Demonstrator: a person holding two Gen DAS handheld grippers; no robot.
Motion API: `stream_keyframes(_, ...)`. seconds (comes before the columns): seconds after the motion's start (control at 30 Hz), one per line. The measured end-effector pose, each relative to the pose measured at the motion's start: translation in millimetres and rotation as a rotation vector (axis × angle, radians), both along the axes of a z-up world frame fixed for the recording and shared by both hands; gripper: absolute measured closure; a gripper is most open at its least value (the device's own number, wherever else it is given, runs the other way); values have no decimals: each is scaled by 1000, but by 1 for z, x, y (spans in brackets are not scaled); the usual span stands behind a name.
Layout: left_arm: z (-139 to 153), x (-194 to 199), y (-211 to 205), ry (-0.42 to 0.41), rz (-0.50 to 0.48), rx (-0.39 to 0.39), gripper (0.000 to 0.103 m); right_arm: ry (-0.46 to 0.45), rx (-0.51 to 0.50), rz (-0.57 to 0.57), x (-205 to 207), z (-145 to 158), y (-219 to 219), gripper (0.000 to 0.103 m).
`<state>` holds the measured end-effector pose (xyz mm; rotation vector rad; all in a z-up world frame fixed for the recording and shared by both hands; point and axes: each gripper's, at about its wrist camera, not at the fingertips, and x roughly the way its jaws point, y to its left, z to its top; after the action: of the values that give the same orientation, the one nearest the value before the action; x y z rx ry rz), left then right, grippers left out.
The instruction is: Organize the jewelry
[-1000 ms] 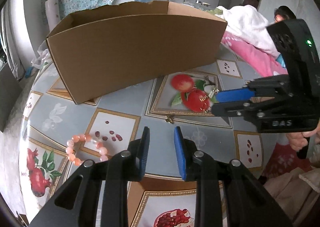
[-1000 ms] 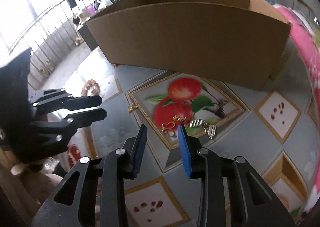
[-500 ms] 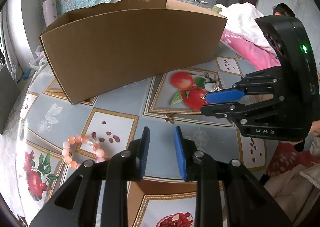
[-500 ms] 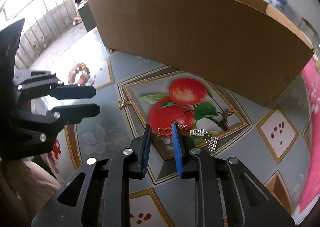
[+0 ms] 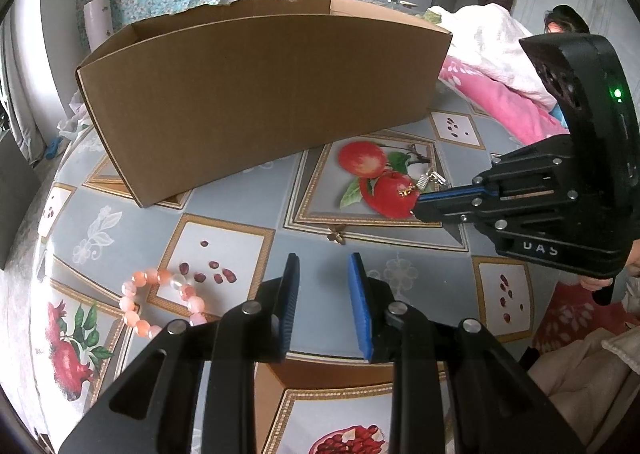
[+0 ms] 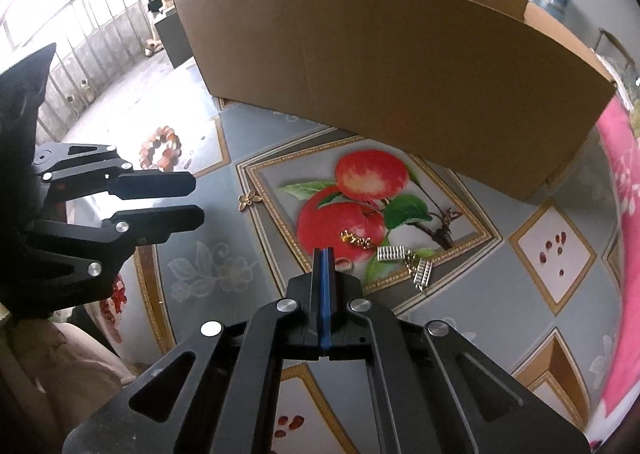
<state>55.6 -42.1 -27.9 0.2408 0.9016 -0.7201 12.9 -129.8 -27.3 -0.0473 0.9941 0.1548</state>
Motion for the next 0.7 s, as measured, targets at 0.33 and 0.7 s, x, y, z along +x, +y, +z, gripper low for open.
stream_keyframes(0.33, -3, 6, -10, -10, -22, -10, 79, -40, 118, -55, -19, 14, -26, 91)
stream_keyframes(0.7, -8, 13, -24, -31, -73, 30, 79, -53, 158, -67, -27, 19, -43, 91)
